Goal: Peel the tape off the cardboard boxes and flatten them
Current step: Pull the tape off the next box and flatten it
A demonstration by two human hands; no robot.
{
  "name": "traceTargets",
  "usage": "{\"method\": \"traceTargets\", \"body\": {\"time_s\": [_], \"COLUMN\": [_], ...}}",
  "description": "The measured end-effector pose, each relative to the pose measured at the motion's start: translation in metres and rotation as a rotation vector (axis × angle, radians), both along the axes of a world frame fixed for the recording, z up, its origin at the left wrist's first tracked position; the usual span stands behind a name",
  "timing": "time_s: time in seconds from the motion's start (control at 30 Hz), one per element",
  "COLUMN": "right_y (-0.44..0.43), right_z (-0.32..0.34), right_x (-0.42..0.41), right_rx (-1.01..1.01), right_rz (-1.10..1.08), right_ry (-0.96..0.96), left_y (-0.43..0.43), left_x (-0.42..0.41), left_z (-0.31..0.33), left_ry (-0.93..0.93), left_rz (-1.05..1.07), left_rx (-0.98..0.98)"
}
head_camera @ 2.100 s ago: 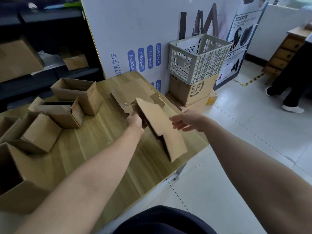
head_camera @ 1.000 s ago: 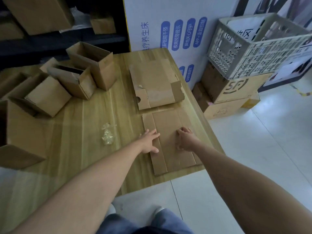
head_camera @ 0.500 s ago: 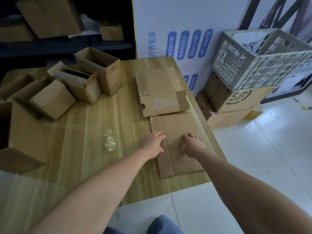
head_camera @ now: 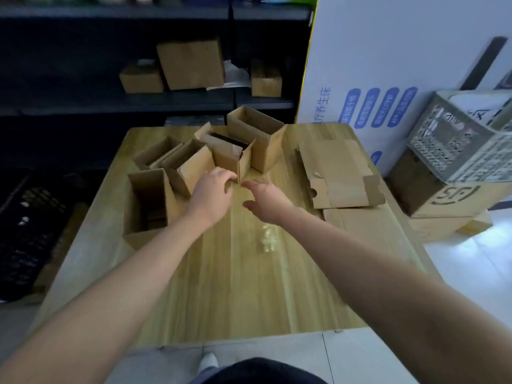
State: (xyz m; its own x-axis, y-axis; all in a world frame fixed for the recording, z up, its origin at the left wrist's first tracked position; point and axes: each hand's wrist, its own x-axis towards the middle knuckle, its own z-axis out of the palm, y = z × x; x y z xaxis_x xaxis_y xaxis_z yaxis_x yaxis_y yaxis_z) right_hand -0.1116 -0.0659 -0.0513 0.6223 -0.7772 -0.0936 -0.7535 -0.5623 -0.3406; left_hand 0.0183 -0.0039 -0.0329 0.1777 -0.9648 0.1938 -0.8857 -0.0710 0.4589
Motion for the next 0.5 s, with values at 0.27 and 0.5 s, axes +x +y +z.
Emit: {"method": "traceTargets", "body": {"time_s": [0.27,0.5], "right_y": [0.053,0.06], "right_z": [-0.007,-0.02], "right_x": [0.136,0.169], "right_rx": [0.044,0.046], "right_rz": [0.351,0.359], "right_ry": [0.222,0.261], "left_y": [0.056,0.069], "left_x": [0.107,0.15], "left_z": [0.022,0.024], "left_ry": [0.061,0.149], "left_rz": [0.187,0.178], "left_rx": [-0.047,-0.038]}}
